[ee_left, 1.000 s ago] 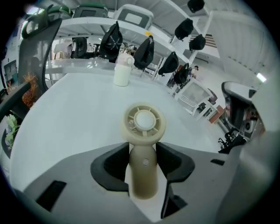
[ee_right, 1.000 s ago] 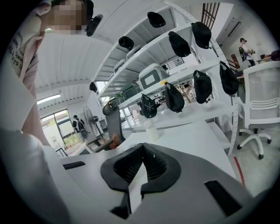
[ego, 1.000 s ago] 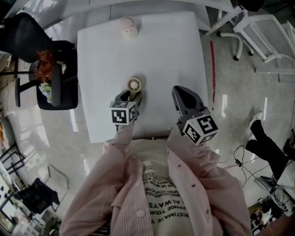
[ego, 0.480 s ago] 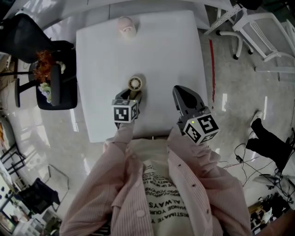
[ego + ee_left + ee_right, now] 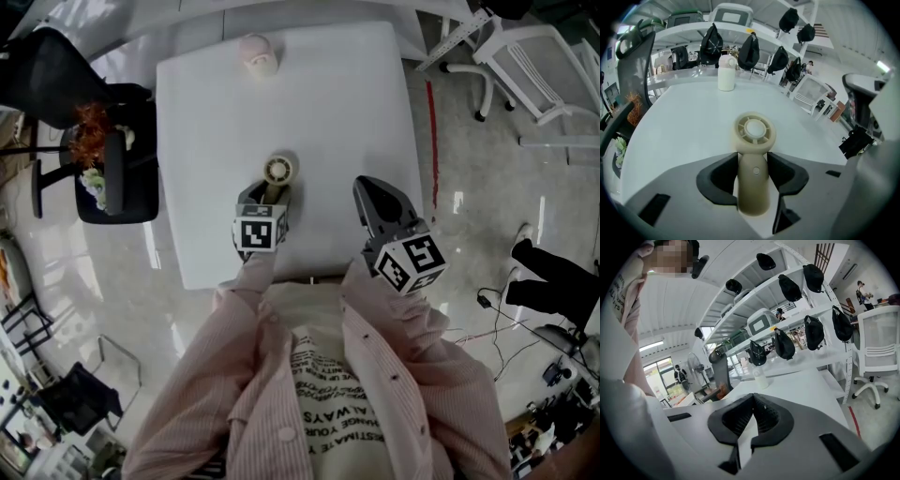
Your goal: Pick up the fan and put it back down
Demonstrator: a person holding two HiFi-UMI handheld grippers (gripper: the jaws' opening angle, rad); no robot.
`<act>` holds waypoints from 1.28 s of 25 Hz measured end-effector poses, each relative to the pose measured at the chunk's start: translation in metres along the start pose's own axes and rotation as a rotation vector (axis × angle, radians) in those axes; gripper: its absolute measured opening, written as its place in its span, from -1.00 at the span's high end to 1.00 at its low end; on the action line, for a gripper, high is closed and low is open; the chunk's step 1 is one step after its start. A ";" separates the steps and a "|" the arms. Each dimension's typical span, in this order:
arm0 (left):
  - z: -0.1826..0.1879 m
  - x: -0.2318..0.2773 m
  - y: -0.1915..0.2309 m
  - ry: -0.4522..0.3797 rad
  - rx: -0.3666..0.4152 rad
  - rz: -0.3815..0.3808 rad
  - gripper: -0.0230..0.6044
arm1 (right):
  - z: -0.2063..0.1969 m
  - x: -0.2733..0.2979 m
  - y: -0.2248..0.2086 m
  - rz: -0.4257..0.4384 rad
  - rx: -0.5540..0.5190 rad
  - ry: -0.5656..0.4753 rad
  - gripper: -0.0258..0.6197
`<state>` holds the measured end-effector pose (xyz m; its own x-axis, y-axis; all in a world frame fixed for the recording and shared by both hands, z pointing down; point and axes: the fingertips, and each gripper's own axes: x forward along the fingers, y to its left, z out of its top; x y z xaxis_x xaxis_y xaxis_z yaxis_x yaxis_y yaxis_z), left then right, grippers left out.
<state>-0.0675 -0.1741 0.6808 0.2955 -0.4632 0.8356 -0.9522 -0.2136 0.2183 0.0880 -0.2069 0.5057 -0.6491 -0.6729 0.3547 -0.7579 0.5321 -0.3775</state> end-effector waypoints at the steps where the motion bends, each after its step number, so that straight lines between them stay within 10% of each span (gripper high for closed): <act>1: 0.000 0.000 0.000 -0.002 -0.005 0.003 0.33 | 0.000 -0.001 0.001 0.000 -0.002 0.000 0.92; 17: 0.012 -0.043 -0.015 -0.150 0.069 0.012 0.16 | 0.004 -0.008 0.014 0.015 -0.023 -0.024 0.92; 32: 0.067 -0.132 -0.035 -0.425 0.121 -0.012 0.85 | 0.048 -0.016 0.019 0.010 -0.103 -0.098 0.92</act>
<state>-0.0681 -0.1633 0.5293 0.3365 -0.7672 0.5461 -0.9400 -0.3089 0.1452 0.0872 -0.2104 0.4519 -0.6508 -0.7119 0.2641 -0.7576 0.5854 -0.2888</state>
